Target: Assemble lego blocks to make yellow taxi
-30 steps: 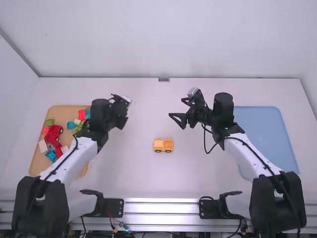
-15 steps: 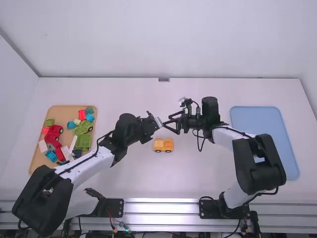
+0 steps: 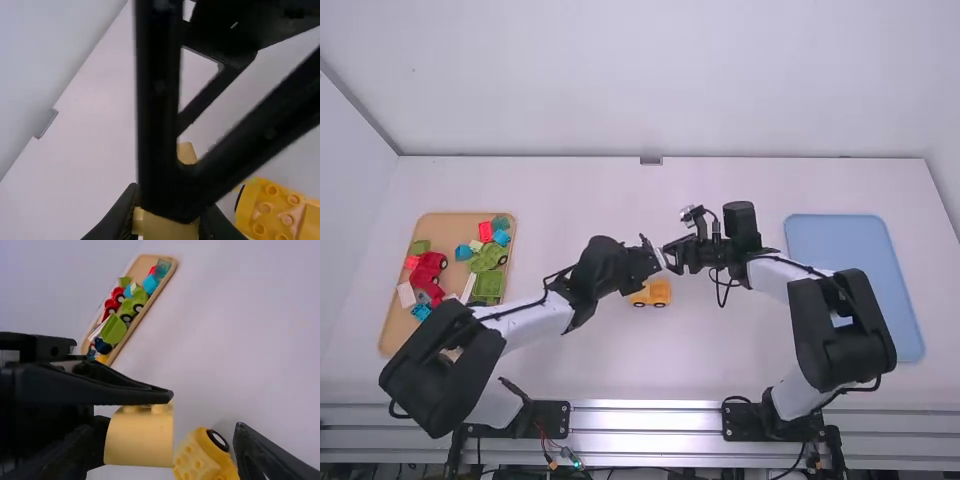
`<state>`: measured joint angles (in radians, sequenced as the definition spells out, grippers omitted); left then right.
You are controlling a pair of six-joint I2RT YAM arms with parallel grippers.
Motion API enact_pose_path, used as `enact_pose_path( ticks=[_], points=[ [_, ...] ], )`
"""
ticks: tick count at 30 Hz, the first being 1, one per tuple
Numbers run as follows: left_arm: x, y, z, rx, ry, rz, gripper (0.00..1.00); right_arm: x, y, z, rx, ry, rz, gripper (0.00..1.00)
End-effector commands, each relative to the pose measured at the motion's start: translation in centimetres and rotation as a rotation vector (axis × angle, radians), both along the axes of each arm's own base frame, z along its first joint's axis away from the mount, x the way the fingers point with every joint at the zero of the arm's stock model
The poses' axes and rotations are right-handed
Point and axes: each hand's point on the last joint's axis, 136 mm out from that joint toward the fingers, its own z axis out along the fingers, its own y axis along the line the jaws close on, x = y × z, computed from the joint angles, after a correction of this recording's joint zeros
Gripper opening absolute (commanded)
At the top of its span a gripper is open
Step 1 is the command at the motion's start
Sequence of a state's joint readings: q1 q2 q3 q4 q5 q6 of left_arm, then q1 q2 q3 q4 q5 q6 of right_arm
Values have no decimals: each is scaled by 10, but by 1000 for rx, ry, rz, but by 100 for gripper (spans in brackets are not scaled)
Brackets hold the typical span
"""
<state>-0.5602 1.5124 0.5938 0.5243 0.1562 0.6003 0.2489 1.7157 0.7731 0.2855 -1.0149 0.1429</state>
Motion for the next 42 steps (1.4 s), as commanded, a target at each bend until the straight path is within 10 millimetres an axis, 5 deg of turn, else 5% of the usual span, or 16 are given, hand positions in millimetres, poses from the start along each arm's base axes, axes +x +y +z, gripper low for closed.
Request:
enact_pose_path(
  ticks=[1, 7, 19, 29, 31, 33, 35, 36, 37, 42],
  points=[
    [7, -8, 8, -12, -13, -15, 2, 6, 2, 5, -2, -33, 5, 72],
    [12, -13, -1, 3, -17, -32, 2, 4, 1, 2, -9, -13, 3, 55],
    [9, -22, 4, -29, -27, -74, 2, 0, 8, -1, -27, -19, 18, 47],
    [11, -23, 7, -31, -42, -59, 2, -3, 11, 0, -22, -22, 33, 23],
    [14, -20, 8, -27, -52, -41, 13, -2, 9, -1, -23, -22, 28, 20],
    [16, -19, 10, -31, -63, -35, 49, -1, 9, 0, -21, -26, 28, 16],
    [16, -20, 11, -35, -63, -37, 66, 1, 10, 2, -17, -42, 28, 16],
    [15, -21, 11, -40, -56, -35, 89, 1, 10, 3, -15, -48, 29, 16],
    [17, -19, 12, -63, -39, 1, 99, 3, 11, 4, -13, -64, 30, 16],
    [13, -7, 29, -138, 90, 41, 99, 4, 11, 16, -21, -228, 77, 8]
  ],
)
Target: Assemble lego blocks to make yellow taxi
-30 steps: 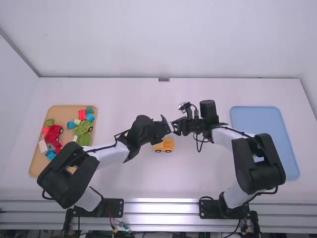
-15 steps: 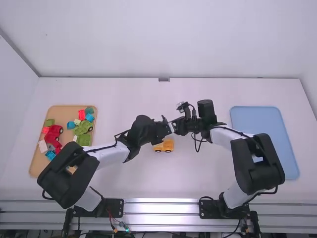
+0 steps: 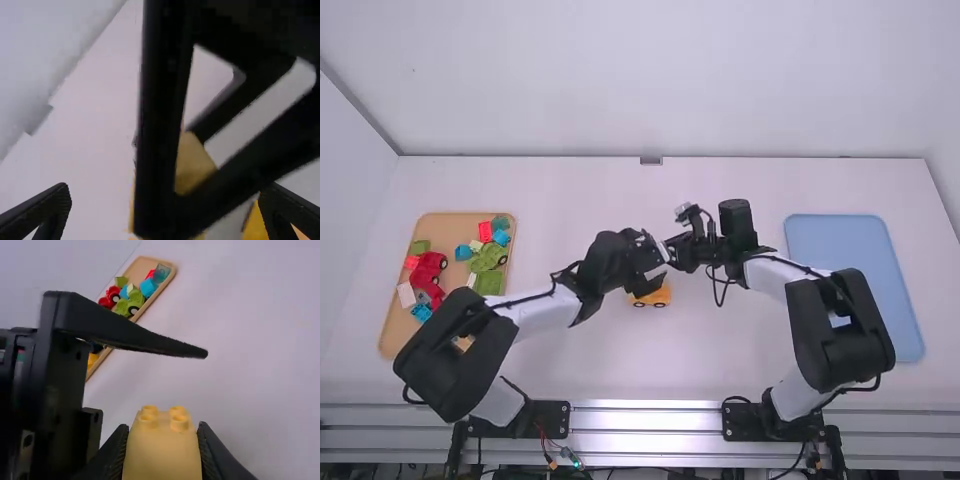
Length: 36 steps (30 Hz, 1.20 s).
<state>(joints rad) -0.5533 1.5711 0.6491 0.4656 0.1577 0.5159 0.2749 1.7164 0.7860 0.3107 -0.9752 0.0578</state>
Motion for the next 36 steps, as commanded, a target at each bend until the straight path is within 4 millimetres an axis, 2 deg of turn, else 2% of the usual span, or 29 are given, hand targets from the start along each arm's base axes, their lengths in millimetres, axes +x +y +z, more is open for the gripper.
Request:
enact_pose_path(
  ticks=[1, 4, 7, 13, 15, 20, 23, 31, 36],
  points=[
    [-1, -8, 49, -141, 11, -44, 99, 0, 4, 16, 3, -131, 57, 8],
    [-11, 0, 81, -213, 87, -136, 100, 2, 5, 31, -23, -235, 106, 9],
    [-16, 12, 101, -243, 141, -185, 99, 3, 5, 46, -54, -317, 158, 8],
    [-34, 27, 130, -298, 252, -342, 99, -3, 13, 77, -101, -472, 292, 8],
    [-46, 34, 140, -317, 263, -441, 99, -8, 16, 92, -115, -530, 347, 8],
    [-58, 39, 146, -324, 270, -502, 99, -23, 23, 117, -117, -615, 461, 8],
    [-62, 35, 146, -331, 283, -512, 99, -42, 27, 128, -119, -667, 559, 8],
    [-62, 35, 143, -319, 292, -505, 96, -52, 35, 138, -114, -687, 605, 6],
    [-62, 36, 139, -303, 306, -489, 79, -53, 35, 139, -105, -691, 605, 6]
  ],
)
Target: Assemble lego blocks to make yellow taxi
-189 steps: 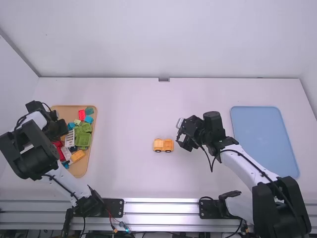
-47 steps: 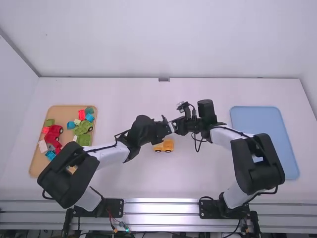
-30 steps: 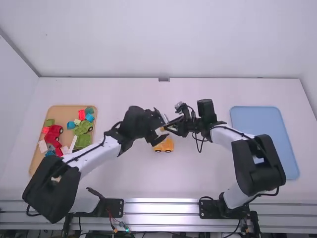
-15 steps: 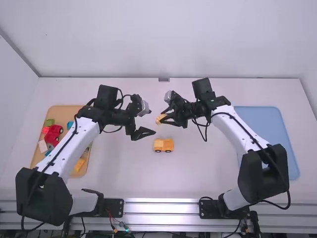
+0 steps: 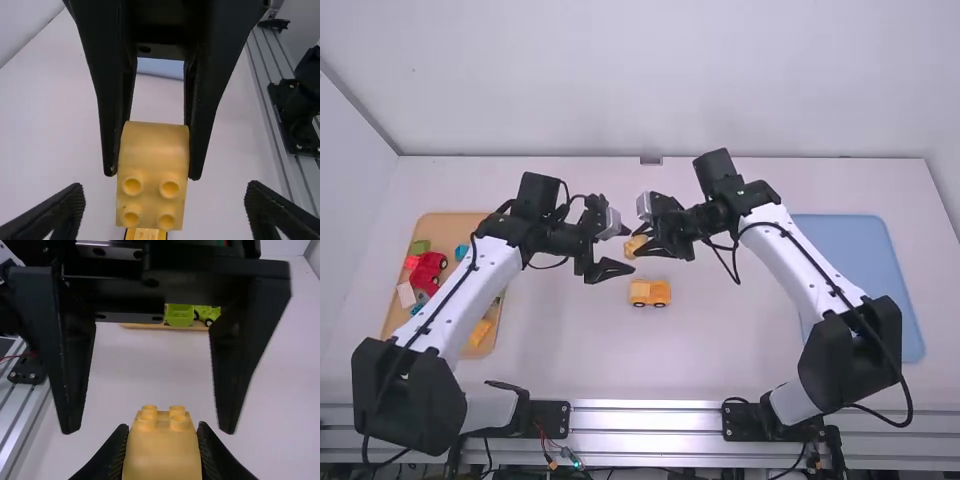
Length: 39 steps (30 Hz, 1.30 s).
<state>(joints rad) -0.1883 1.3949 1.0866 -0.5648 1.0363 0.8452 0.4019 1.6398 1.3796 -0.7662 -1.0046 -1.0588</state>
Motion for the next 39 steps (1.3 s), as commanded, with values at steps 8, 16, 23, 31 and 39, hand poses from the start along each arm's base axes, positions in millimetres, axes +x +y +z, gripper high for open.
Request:
enact_pose_path(
  ticks=[8, 16, 23, 31, 39],
  points=[
    [3, -2, 2, 10, -20, -7, 71, -5, 5, 23, 64, -47, 34, 6],
    [2, -4, 3, 6, -23, -18, 60, -5, 5, 25, 74, -51, 38, 4],
    [2, -5, 4, 3, -28, -20, 42, -4, 6, 26, 81, -43, 34, 4],
    [4, -4, 5, 0, -41, -17, 27, -2, 5, 23, 63, -43, 22, 4],
    [3, -7, 5, -1, -46, -25, 7, -2, 5, 23, 62, -44, 22, 17]
  ],
)
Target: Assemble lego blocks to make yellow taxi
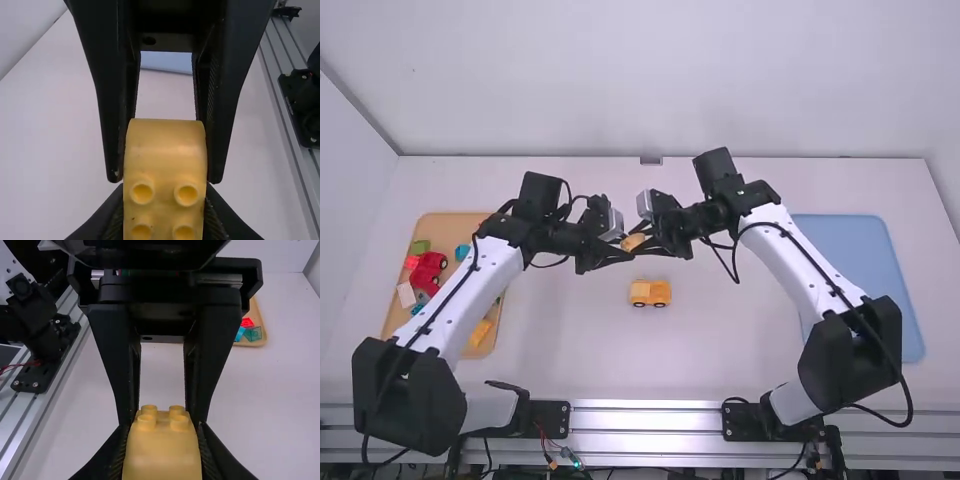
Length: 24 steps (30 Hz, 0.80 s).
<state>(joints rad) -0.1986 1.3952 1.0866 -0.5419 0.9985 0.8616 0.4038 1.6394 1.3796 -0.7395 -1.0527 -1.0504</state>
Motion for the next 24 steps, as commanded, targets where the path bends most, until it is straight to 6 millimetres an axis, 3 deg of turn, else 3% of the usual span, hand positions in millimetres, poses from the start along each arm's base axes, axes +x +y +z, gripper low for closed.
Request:
enact_pose_path(
  ticks=[1, 2, 5, 8, 15, 19, 24],
  points=[
    [-2, -6, 7, -28, -3, -30, 6, 0, 0, 14, 12, -44, 1, 25],
    [-2, -6, 7, -27, -2, -30, 6, 0, 0, 14, 12, -46, 1, 40],
    [0, -5, 5, -10, -2, -17, 6, 8, -5, 10, -16, -65, -29, 98],
    [6, -1, -1, 28, 4, 24, 4, 17, -15, 7, -44, -60, -79, 99],
    [34, 5, -16, 112, 47, 193, 2, 35, -70, 18, -57, -61, -235, 98],
    [44, -12, -35, 168, 55, 224, 2, 38, -102, 17, -38, -53, -365, 98],
    [42, -54, -66, 232, 29, 163, 2, 39, -144, 7, 19, 1, -611, 98]
  ],
)
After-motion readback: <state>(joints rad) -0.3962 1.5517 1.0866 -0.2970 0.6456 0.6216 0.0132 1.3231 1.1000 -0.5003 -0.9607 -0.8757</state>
